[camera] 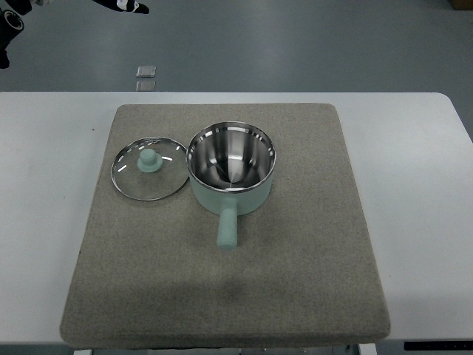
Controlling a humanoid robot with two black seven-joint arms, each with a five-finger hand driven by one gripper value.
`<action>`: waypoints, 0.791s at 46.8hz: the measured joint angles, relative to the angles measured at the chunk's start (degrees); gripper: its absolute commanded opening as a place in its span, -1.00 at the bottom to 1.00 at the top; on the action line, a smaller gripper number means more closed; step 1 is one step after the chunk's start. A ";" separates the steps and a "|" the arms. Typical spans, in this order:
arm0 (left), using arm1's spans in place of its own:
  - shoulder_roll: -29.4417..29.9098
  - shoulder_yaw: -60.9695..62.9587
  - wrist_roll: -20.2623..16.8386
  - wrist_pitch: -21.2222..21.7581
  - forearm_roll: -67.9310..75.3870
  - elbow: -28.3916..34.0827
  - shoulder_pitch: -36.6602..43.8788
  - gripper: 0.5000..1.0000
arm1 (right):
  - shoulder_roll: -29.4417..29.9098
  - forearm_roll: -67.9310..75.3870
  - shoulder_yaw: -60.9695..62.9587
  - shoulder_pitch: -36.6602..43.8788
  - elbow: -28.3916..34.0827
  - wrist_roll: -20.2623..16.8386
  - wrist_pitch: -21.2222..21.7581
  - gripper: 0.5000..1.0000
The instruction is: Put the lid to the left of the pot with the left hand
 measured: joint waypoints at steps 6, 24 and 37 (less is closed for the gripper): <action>-2.90 0.00 0.00 -0.06 -8.29 3.82 0.43 0.96 | 0.00 0.00 -0.02 0.00 0.00 0.00 0.00 0.69; -8.76 -0.03 11.83 -0.01 -32.81 6.58 2.48 0.96 | 0.00 0.00 -0.01 0.00 0.00 0.00 0.00 0.69; -10.10 -0.94 11.43 -7.34 -38.16 6.78 6.61 0.98 | 0.00 0.00 -0.02 0.00 0.00 0.00 0.00 0.69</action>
